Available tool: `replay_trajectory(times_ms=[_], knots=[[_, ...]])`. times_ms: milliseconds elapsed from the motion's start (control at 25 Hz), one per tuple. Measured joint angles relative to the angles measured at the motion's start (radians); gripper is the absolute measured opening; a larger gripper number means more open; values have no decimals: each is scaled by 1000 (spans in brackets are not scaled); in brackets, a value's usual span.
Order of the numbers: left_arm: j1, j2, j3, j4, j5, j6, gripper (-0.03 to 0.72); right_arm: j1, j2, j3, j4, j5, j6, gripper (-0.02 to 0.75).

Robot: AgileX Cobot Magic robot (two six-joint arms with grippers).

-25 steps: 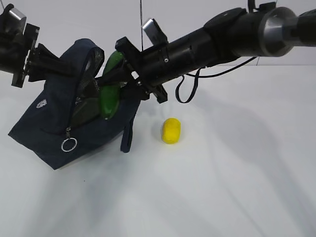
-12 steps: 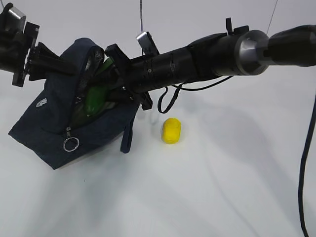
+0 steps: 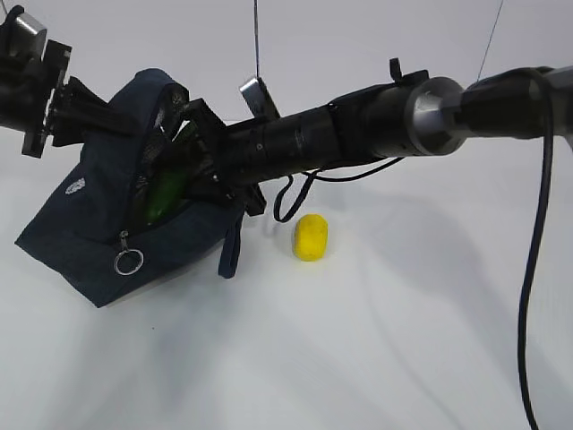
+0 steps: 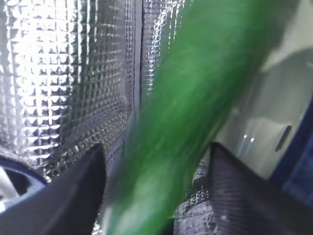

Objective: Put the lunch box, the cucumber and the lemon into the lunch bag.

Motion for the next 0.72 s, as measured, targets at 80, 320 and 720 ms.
replay_trajectory(times_ms=[80,320,720], knots=[[0,0,0,0,0,0,0,2,0,0,2,0,-2,391],[0,0,0,0,0,0,0,2,0,0,7,0,-6,517],[0,0,0,0,0,0,0,-20,0,0,8,148,-110,531]])
